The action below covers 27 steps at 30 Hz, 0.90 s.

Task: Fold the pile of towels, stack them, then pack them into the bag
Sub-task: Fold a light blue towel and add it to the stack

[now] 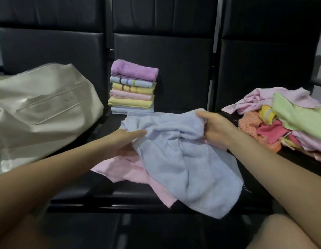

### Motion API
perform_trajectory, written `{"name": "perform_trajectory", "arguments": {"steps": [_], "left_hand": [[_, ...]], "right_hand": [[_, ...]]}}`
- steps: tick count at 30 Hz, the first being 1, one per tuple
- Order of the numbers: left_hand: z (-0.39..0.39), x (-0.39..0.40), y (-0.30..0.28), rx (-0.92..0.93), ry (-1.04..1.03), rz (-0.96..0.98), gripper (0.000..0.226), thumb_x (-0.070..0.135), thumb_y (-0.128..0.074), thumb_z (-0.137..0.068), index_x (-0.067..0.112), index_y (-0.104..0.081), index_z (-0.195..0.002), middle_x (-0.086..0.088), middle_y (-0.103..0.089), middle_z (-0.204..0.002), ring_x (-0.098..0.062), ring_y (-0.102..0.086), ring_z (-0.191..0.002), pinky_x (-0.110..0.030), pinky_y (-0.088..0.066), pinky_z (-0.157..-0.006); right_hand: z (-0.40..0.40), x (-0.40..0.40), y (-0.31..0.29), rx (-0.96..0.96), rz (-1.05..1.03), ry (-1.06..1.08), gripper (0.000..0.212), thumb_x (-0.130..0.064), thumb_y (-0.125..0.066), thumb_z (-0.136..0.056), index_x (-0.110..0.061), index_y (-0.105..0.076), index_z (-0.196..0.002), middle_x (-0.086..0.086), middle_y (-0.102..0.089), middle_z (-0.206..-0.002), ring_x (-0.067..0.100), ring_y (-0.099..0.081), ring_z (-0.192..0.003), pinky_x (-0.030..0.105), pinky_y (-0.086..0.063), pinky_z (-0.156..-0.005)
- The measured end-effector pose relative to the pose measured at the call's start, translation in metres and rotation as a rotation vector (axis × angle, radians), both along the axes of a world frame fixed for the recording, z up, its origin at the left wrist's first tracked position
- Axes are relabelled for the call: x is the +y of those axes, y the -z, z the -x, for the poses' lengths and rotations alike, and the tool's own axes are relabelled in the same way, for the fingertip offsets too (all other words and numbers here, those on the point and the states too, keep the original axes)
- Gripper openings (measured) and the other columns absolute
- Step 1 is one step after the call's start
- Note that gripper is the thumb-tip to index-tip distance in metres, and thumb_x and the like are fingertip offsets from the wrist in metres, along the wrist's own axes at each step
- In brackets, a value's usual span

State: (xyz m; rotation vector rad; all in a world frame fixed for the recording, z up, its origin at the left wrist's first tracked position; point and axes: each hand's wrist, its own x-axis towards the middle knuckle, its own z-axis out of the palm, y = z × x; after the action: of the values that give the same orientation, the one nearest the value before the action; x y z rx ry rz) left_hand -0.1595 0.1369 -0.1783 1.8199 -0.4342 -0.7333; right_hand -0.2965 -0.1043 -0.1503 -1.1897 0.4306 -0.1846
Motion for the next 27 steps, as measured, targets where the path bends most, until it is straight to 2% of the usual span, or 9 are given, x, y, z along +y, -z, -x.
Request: {"name": "perform_trajectory", "arguments": {"steps": [3, 5, 7, 10, 16, 19, 22, 24, 27], "left_hand": [[0.01, 0.003, -0.004, -0.091, -0.01, -0.031, 0.036, 0.039, -0.074, -0.082, 0.006, -0.064, -0.091, -0.007, -0.067, -0.059, -0.02, -0.067, -0.055, -0.03, -0.055, -0.062], [0.016, 0.006, -0.006, -0.108, -0.012, -0.077, 0.043, 0.04, -0.075, -0.081, 0.001, -0.064, -0.094, -0.012, -0.066, -0.064, -0.021, -0.064, -0.055, -0.029, -0.054, -0.061], [0.022, 0.006, -0.003, -0.118, 0.006, -0.117, 0.036, 0.037, -0.074, -0.082, 0.002, -0.064, -0.088, -0.012, -0.063, -0.062, -0.019, -0.059, -0.052, -0.028, -0.05, -0.057], [0.03, 0.0, 0.003, -0.212, 0.043, -0.201, 0.038, 0.041, -0.074, -0.082, 0.013, -0.058, -0.062, -0.003, -0.056, -0.054, -0.017, -0.052, -0.052, -0.026, -0.043, -0.057], [0.037, -0.016, 0.015, -0.304, 0.123, -0.222, 0.049, 0.036, -0.073, -0.083, 0.02, -0.035, -0.056, 0.008, -0.036, -0.044, -0.01, -0.033, -0.043, -0.019, -0.03, -0.043], [0.042, -0.024, 0.009, -0.236, 0.046, -0.122, 0.026, 0.021, -0.056, -0.092, 0.016, -0.046, -0.069, -0.004, -0.048, -0.063, -0.017, -0.045, -0.055, -0.022, -0.039, -0.053], [0.033, -0.03, -0.015, 0.117, -0.159, 0.335, 0.024, 0.005, -0.036, -0.094, 0.007, -0.056, -0.082, -0.012, -0.058, -0.071, -0.023, -0.059, -0.064, -0.028, -0.051, -0.062], [0.019, -0.027, -0.03, 0.225, -0.151, 0.503, 0.027, 0.005, -0.033, -0.097, 0.007, -0.057, -0.087, -0.008, -0.063, -0.072, -0.018, -0.063, -0.062, -0.023, -0.053, -0.055], [0.0, -0.017, -0.05, 0.284, -0.134, 0.627, 0.028, 0.007, -0.035, -0.098, 0.006, -0.062, -0.099, -0.005, -0.071, -0.077, -0.018, -0.068, -0.072, -0.023, -0.055, -0.06]], "right_hand": [[0.008, 0.007, -0.012, -0.121, -0.2, -0.042, 0.045, -0.028, -0.055, -0.094, 0.005, -0.052, -0.125, 0.026, -0.064, -0.12, 0.04, -0.064, -0.109, 0.063, -0.05, -0.088], [0.012, 0.016, -0.007, -0.068, 0.021, -0.07, 0.046, -0.024, -0.061, -0.091, 0.004, -0.053, -0.127, 0.024, -0.064, -0.121, 0.03, -0.066, -0.107, 0.049, -0.053, -0.09], [0.012, 0.021, 0.004, 0.098, 0.41, -0.051, 0.023, -0.018, -0.07, -0.086, 0.0, -0.063, -0.098, 0.008, -0.071, -0.089, 0.011, -0.065, -0.079, 0.028, -0.054, -0.074], [0.013, 0.017, 0.019, 0.292, 0.853, -0.069, 0.044, -0.029, -0.085, -0.068, -0.014, -0.044, -0.072, 0.001, -0.048, -0.073, 0.011, -0.047, -0.068, 0.03, -0.04, -0.064], [0.018, 0.02, 0.026, 0.207, 1.057, -0.044, 0.035, -0.023, -0.077, -0.081, -0.01, -0.045, -0.075, 0.006, -0.04, -0.07, 0.016, -0.039, -0.067, 0.027, -0.03, -0.056], [0.014, 0.021, 0.02, 0.149, 0.893, 0.034, 0.03, -0.028, -0.073, -0.082, -0.003, -0.057, -0.081, 0.013, -0.058, -0.079, 0.021, -0.058, -0.075, 0.033, -0.046, -0.063], [0.01, 0.022, -0.003, -0.065, 0.224, 0.169, 0.022, -0.02, -0.054, -0.095, 0.002, -0.058, -0.098, 0.029, -0.062, -0.102, 0.04, -0.066, -0.091, 0.056, -0.055, -0.072], [0.007, 0.014, -0.019, -0.128, 0.009, 0.285, 0.026, -0.02, -0.044, -0.1, 0.002, -0.058, -0.094, 0.025, -0.069, -0.082, 0.035, -0.068, -0.075, 0.045, -0.056, -0.06], [-0.002, 0.0, -0.03, -0.219, -0.037, 0.401, 0.027, -0.018, -0.05, -0.099, -0.013, -0.057, -0.073, 0.004, -0.065, -0.07, 0.018, -0.062, -0.074, 0.03, -0.053, -0.065]]}}
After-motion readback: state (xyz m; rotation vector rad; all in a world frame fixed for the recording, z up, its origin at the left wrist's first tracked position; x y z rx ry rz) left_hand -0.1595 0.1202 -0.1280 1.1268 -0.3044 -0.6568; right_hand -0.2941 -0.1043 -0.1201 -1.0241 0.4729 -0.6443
